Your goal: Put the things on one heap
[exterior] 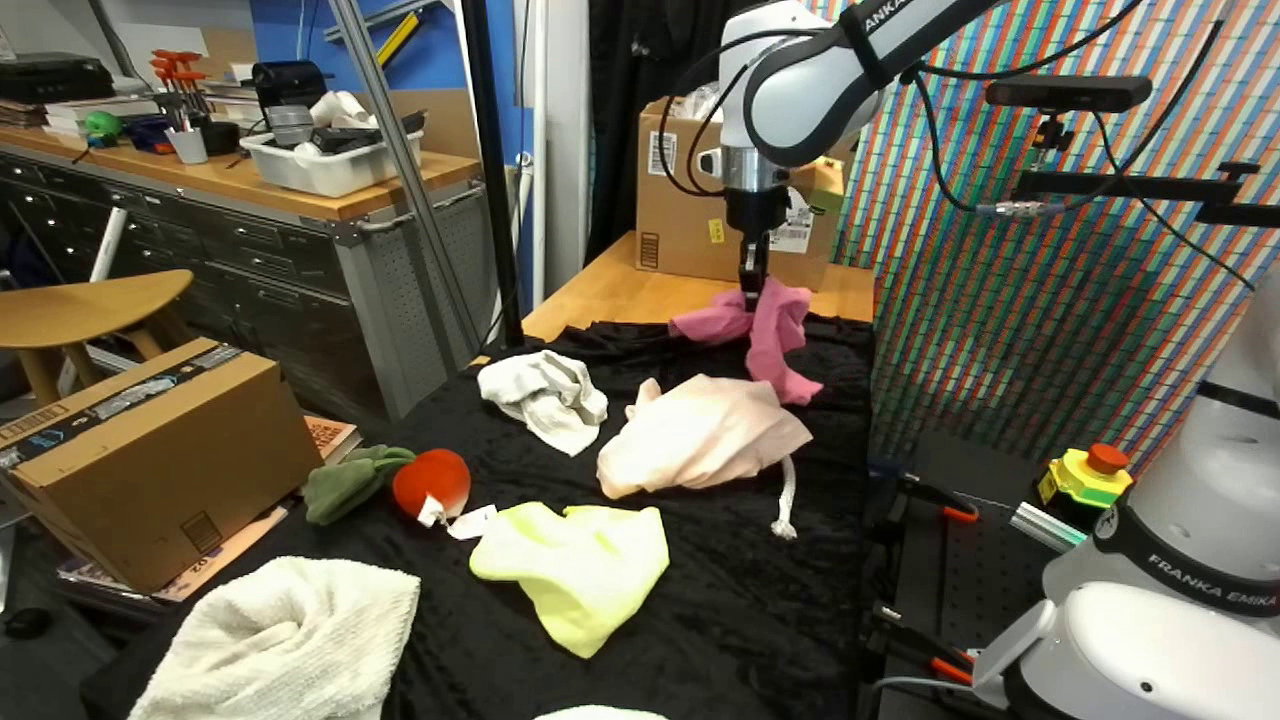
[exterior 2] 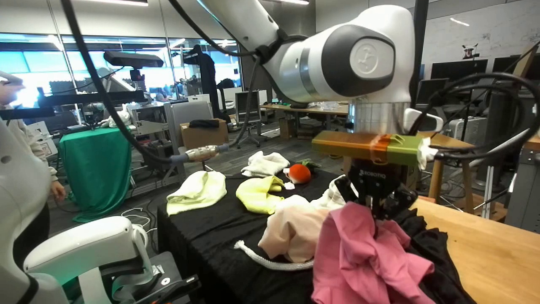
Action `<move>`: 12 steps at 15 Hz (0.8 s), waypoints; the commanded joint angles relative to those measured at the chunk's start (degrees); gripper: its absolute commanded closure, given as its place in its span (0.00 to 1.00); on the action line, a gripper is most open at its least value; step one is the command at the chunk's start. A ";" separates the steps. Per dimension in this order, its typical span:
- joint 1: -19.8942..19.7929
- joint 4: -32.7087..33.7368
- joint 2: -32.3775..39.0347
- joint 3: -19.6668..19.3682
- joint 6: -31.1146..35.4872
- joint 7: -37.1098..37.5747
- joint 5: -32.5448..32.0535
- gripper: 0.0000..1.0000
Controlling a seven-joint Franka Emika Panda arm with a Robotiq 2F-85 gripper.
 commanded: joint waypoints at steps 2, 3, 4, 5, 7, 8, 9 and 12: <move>4.03 -4.04 -9.52 2.91 -1.18 -3.52 0.69 0.94; 5.02 -4.01 -10.89 3.44 -2.26 -4.46 1.08 0.94; 6.06 -4.44 -11.77 4.03 -2.17 -4.81 1.04 0.94; 7.06 -4.44 -12.80 4.44 -3.00 -5.59 1.40 0.94; 9.03 -4.83 -14.06 5.03 -3.70 -7.43 2.08 0.94; 9.89 -4.84 -14.68 5.17 -4.20 -8.31 2.55 0.94; 10.78 -5.05 -14.82 5.23 -4.21 -9.57 3.20 0.94; 12.66 -5.16 -13.74 5.32 -4.19 -11.92 4.40 0.94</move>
